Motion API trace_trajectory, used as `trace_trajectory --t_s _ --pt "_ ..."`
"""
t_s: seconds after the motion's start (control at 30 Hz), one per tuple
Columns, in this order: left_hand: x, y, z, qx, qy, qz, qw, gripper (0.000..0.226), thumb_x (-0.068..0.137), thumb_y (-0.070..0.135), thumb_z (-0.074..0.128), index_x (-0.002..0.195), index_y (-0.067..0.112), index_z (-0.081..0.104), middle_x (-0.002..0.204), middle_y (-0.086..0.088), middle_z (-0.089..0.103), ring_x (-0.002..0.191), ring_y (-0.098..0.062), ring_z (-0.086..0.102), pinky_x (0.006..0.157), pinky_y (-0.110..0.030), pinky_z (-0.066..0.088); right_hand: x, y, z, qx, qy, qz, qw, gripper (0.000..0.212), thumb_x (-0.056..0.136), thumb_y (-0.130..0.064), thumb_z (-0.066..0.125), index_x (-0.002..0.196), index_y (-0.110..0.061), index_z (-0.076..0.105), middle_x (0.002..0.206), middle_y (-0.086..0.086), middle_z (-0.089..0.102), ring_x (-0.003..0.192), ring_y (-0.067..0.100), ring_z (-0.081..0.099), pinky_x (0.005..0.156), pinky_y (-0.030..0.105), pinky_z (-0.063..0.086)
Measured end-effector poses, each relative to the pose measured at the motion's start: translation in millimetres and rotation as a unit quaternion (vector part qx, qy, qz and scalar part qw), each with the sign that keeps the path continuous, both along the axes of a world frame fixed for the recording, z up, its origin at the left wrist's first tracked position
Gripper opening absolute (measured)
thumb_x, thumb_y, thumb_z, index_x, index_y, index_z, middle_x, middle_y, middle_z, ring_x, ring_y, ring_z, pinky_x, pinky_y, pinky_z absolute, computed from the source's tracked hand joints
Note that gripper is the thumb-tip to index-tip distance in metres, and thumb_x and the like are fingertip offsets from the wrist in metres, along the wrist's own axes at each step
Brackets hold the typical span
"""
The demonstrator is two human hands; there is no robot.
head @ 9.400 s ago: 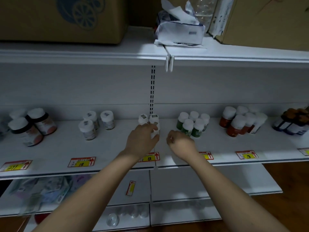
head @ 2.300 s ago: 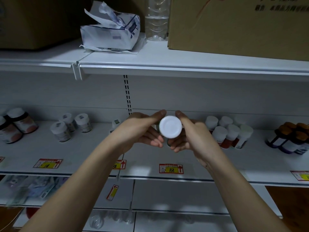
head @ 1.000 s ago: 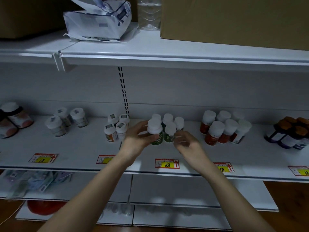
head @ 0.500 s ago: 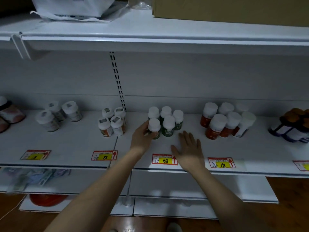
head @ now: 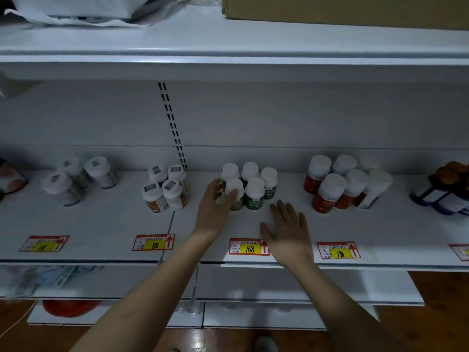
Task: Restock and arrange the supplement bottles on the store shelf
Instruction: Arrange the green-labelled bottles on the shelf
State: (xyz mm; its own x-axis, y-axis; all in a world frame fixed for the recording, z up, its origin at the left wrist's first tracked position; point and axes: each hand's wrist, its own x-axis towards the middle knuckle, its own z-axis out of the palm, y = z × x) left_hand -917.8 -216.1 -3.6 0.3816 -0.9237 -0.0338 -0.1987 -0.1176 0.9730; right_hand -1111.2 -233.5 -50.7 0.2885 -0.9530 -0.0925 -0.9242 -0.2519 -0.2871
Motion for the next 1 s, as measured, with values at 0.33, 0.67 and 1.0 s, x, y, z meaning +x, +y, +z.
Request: trace_trajectory --t_s 0.33,0.67,1.0 --pt "14.8 -53.5 39.8 0.100 0.099 0.001 0.990 0.045 0.098 0.021 0.061 0.141 0.015 0.049 0.128 -0.002 0.054 0.106 -0.019 0.053 0.091 -0.036 0.047 1.8 -0.5 -1.2 -0.016 0.001 -0.004 1.000 0.093 0.077 -0.065 -0.002 0.158 -0.023 0.017 0.167 -0.002 0.008 0.154 0.017 0.002 0.124 0.041 -0.002" --pt "22.9 -60.5 39.1 0.122 0.116 0.014 0.986 0.032 0.096 0.017 0.065 0.127 0.016 0.058 0.120 -0.006 0.061 0.101 -0.022 0.058 0.096 -0.048 0.053 1.6 0.1 -1.1 -0.020 0.001 -0.003 1.000 0.091 0.079 -0.065 0.002 0.157 -0.022 0.021 0.166 -0.001 0.012 0.154 0.017 0.005 0.125 0.042 0.000" --pt "39.4 -45.1 80.8 0.021 0.080 0.028 0.996 0.027 0.097 0.031 0.062 0.123 0.026 0.055 0.122 -0.001 0.060 0.114 -0.023 0.058 0.087 -0.041 0.050 -3.3 -8.6 14.3 0.066 -0.030 0.002 0.997 0.066 0.100 -0.051 0.038 0.157 -0.024 0.018 0.166 -0.003 0.009 0.153 0.015 0.004 0.124 0.040 0.002"
